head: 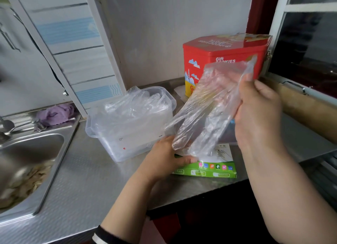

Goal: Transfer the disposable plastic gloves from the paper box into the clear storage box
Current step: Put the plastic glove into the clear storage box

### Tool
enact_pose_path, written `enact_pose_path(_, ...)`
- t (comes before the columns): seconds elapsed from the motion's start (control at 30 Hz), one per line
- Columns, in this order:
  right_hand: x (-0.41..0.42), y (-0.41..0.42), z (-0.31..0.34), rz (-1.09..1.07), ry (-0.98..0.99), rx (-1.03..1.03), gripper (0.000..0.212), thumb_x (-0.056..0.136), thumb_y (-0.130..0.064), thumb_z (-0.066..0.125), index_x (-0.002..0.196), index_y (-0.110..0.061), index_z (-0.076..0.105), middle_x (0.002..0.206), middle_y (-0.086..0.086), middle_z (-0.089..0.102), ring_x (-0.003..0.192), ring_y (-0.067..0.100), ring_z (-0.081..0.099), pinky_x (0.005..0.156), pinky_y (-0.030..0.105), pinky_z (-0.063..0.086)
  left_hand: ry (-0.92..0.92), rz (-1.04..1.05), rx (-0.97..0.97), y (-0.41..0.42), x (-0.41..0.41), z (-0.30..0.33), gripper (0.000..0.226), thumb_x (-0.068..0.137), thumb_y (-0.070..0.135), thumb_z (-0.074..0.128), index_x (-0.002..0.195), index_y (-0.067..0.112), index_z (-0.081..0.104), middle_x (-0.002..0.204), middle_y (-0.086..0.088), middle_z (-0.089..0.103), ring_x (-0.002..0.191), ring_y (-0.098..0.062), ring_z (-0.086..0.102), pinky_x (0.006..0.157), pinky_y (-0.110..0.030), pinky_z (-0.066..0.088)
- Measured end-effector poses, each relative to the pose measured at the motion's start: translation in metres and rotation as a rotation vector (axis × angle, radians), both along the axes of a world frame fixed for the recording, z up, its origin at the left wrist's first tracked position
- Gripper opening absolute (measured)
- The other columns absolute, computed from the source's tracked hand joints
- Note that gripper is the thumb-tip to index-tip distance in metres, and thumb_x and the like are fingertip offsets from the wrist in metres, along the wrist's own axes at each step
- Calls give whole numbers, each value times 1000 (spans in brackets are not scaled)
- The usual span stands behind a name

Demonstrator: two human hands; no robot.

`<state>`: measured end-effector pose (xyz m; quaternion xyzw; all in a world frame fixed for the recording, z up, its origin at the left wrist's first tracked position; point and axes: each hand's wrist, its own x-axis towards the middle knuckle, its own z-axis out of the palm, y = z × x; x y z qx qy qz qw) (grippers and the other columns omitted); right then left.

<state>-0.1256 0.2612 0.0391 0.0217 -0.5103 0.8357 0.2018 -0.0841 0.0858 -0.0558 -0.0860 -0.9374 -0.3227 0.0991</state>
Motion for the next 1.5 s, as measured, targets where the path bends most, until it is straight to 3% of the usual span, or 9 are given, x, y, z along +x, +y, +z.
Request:
enact_pose_path(0.1, -5, 1, -3, 15, -76, -15, 54, 88, -43, 58, 83, 11, 52, 111, 43, 48, 112, 52, 48, 88, 73, 39, 286, 79, -228, -8, 2, 19, 33, 74, 22, 75, 106, 13, 71, 100, -9, 69, 95, -31, 63, 79, -30, 44)
enact_pose_path(0.23, 1, 8, -1, 89, -41, -158, 33, 105, -20, 37, 104, -4, 65, 105, 14, 72, 101, 25, 70, 83, 35, 57, 479, 336, -223, -15, 7, 61, 20, 92, 23, 56, 106, 22, 71, 98, 0, 70, 88, -26, 65, 70, -33, 49)
enact_pose_path(0.4, 13, 2, -8, -137, 232, 45, 33, 105, -24, 35, 107, -11, 65, 105, 10, 71, 104, 13, 66, 93, 32, 50, 685, 329, 306, 9, 21, 101, 21, 99, 31, 44, 88, 38, 61, 80, 13, 68, 71, -9, 62, 63, -27, 48)
enact_pose_path(0.53, 33, -7, -20, -395, 604, 556, 25, 101, -18, 39, 83, -10, 54, 72, -9, 46, 65, -6, 45, 66, 8, 33, 224, -42, 672, 24, 23, 121, 78, 90, 62, 8, 102, 17, 70, 95, 1, 75, 89, -16, 67, 76, -30, 49)
enact_pose_path(0.73, 30, -18, -33, -203, 981, 1155, 56, 94, -49, 49, 127, -6, 60, 141, 11, 50, 139, 27, 39, 114, 48, 29, -271, -299, 1171, 32, 26, 131, 88, 75, 74, 33, 123, 4, 58, 119, -13, 68, 114, -23, 64, 94, -32, 53)
enact_pose_path(0.9, 36, -16, -38, -208, 994, 1093, 45, 92, -43, 56, 114, -6, 70, 136, 11, 55, 136, 29, 43, 108, 52, 36, -26, -230, 1064, 17, 16, 124, 23, 100, 11, 39, 100, -1, 60, 93, -12, 73, 88, -20, 70, 78, -27, 56)
enact_pose_path(1.03, 40, -28, -48, -300, 1023, 1033, 32, 89, -30, 61, 114, -11, 68, 137, 14, 53, 135, 31, 43, 109, 51, 35, 45, -190, 1019, -11, 14, 132, 23, 98, 20, 40, 100, 10, 61, 96, -4, 73, 82, -19, 70, 65, -36, 59)
enact_pose_path(1.23, 13, -59, -50, -358, 963, 1460, 79, 81, -50, 67, 147, -27, 30, 157, 5, 26, 147, 31, 17, 116, 61, 13, 160, 174, 783, -55, 9, 143, 22, 104, 26, 39, 100, 24, 61, 79, 10, 67, 52, -9, 64, 34, -17, 36)
enact_pose_path(1.5, -26, -129, -9, 164, 752, 1903, 84, 82, -79, 18, 152, -33, 16, 161, -4, 16, 150, 22, 5, 116, 57, -9, 160, 600, 99, -125, -36, 132, 25, 96, 20, 52, 121, 22, 51, 79, 6, 70, 52, -10, 63, 52, -24, 44)
